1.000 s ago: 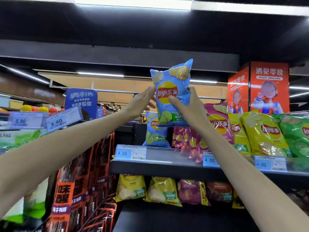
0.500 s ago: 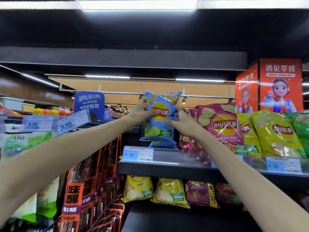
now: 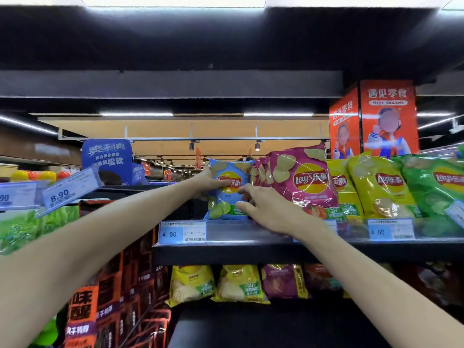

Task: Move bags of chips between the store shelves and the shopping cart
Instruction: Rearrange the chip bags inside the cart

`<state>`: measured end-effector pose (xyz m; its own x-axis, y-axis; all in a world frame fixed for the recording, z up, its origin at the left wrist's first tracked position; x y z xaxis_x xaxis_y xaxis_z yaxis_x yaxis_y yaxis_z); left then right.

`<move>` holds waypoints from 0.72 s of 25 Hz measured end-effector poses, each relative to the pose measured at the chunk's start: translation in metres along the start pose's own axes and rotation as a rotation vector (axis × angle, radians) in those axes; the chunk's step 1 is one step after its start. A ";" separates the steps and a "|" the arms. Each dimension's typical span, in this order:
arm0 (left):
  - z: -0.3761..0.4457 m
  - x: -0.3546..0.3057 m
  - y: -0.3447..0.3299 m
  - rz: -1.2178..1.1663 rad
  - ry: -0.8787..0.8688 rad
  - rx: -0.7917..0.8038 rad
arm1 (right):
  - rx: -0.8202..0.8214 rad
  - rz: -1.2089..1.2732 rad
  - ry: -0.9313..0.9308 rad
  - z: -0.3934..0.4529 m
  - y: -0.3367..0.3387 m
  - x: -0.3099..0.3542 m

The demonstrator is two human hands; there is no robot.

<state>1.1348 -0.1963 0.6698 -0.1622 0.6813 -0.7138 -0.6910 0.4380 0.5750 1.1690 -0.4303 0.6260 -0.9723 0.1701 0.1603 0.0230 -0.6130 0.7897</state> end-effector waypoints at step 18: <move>-0.236 -0.052 0.020 0.870 -0.408 -0.296 | -0.269 -0.047 0.253 -0.089 0.016 0.049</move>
<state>0.9632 -0.3611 0.6246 -0.4787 0.8681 0.1309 -0.6031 -0.4336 0.6695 1.1005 -0.5004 0.5933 -0.9984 0.0272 -0.0499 -0.0518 -0.7955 0.6037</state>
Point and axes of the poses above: each hand's wrist, its own z-axis towards the middle knuckle, its own y-axis out of the back of the hand, x = y × z, the point moved 2 cm from there along z, towards the middle knuckle, and after that the axes turned 2 degrees about -y, right-handed, at the moved point
